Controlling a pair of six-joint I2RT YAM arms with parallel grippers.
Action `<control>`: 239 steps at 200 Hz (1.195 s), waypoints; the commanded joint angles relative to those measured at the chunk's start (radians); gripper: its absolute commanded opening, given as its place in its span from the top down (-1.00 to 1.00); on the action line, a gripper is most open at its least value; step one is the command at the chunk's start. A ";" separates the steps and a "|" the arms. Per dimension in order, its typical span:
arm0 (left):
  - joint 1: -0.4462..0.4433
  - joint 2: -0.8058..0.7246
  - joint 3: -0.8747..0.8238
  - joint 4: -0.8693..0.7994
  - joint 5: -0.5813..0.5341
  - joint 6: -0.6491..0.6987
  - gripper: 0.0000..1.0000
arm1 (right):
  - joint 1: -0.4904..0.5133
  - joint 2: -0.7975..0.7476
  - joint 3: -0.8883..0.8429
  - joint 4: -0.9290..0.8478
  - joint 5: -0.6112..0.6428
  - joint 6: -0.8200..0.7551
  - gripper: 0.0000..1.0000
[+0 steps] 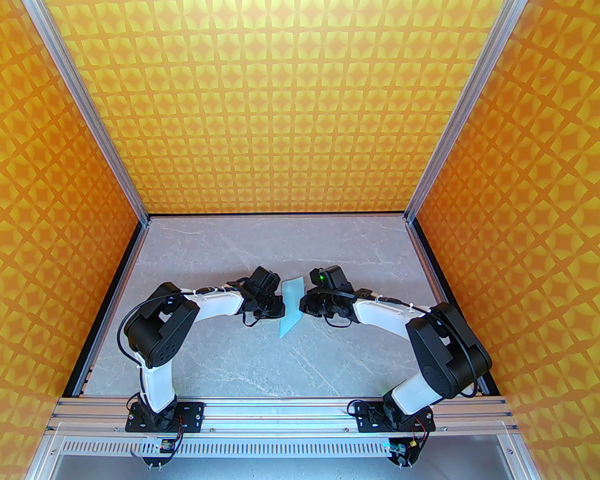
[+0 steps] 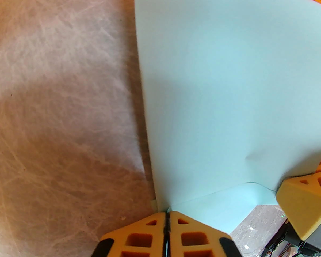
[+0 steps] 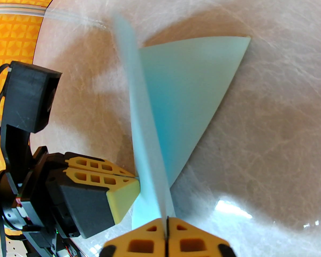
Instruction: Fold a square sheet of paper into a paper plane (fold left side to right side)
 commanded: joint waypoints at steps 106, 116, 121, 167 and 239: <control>-0.049 0.105 0.033 -0.184 -0.100 0.052 0.91 | 0.005 0.057 0.101 0.012 -0.034 0.070 1.00; -0.049 0.094 0.029 -0.187 -0.107 0.052 0.88 | 0.005 0.056 0.104 0.000 -0.023 0.070 1.00; -0.049 0.087 0.027 -0.188 -0.111 0.054 0.87 | 0.005 0.057 0.104 -0.007 -0.018 0.070 1.00; -0.031 0.024 0.030 -0.223 -0.139 0.065 0.61 | 0.005 0.036 0.064 -0.032 0.030 0.068 1.00; -0.011 -0.036 0.021 -0.216 -0.158 0.079 0.51 | 0.004 0.032 0.037 -0.021 0.054 0.079 1.00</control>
